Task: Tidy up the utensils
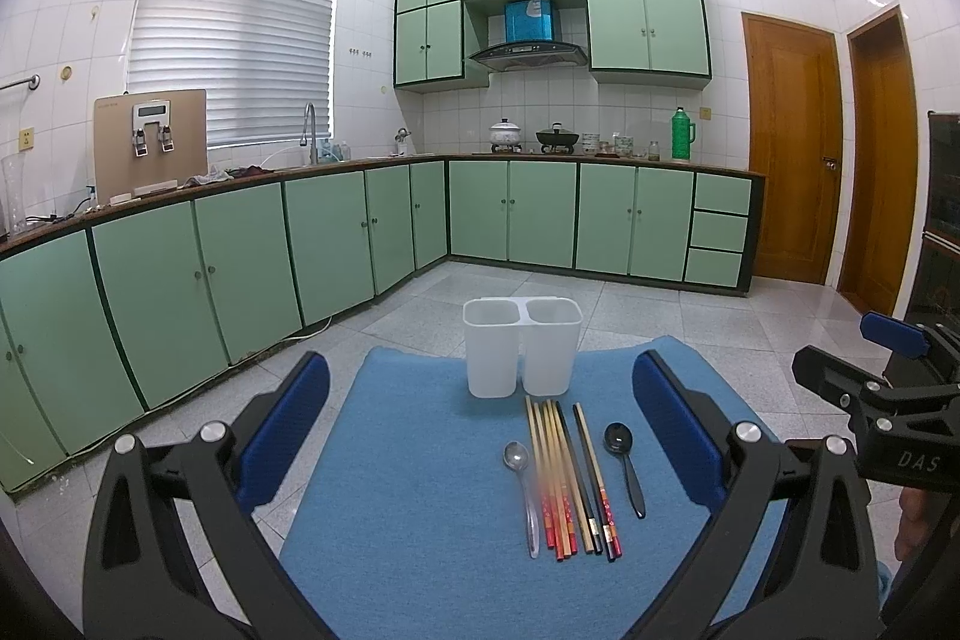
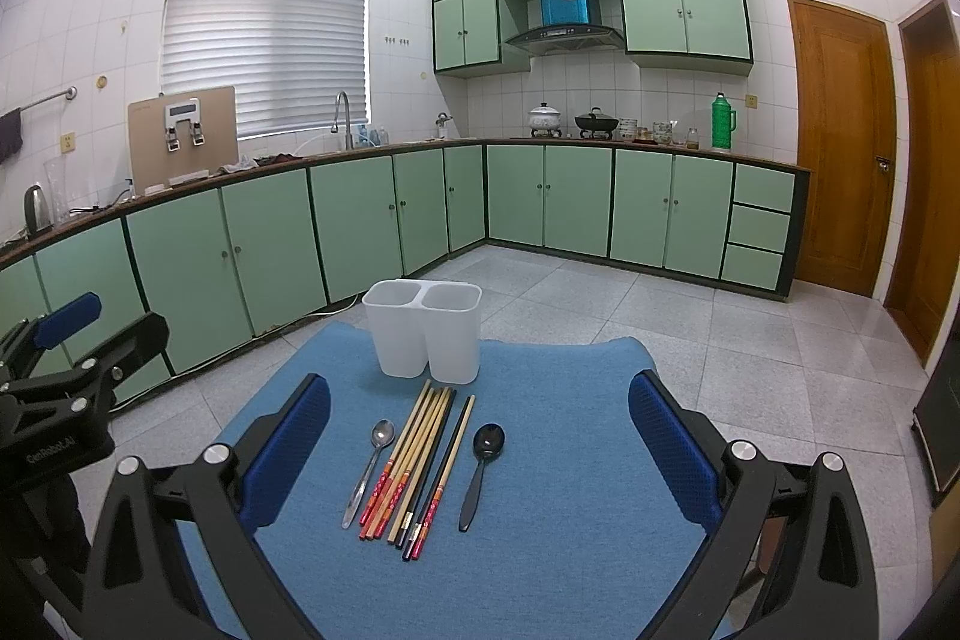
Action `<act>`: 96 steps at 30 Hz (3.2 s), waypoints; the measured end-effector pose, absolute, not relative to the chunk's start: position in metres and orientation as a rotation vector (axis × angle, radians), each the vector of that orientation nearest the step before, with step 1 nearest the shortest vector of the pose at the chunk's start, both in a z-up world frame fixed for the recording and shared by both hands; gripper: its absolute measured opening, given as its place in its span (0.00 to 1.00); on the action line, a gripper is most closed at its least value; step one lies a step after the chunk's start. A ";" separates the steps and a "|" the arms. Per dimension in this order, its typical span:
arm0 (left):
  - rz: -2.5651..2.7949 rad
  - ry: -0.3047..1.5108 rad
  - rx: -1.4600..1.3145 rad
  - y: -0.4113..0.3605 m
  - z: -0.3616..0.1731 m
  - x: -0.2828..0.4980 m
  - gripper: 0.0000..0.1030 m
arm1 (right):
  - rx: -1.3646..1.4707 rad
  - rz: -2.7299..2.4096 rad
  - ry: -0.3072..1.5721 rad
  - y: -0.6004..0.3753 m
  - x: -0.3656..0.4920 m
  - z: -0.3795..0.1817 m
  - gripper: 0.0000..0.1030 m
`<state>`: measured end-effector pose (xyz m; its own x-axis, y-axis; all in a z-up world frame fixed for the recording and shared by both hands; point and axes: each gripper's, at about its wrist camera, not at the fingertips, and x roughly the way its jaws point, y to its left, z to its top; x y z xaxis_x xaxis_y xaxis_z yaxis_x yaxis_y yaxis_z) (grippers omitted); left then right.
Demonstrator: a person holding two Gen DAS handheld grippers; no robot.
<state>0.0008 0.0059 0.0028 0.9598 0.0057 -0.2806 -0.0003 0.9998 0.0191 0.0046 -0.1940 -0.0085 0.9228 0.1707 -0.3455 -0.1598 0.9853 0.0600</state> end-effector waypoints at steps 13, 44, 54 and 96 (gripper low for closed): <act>0.003 0.284 0.022 0.005 0.003 0.001 0.95 | 0.030 0.170 0.358 -0.193 0.005 -0.009 0.94; 0.007 0.285 0.021 0.010 -0.002 0.002 0.95 | 0.028 0.169 0.361 -0.190 0.006 -0.014 0.94; 0.007 0.285 0.022 0.010 -0.002 0.002 0.95 | 0.028 0.169 0.363 -0.192 0.006 -0.016 0.94; 0.070 0.810 0.034 0.065 -0.169 0.181 0.95 | 0.116 0.007 0.956 -0.169 0.247 -0.207 0.72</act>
<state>0.1807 0.0649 -0.1691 0.6876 0.0759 -0.7221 -0.0499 0.9971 0.0573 0.2473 -0.1693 -0.2068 0.5770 0.0574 -0.8147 0.0451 0.9938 0.1019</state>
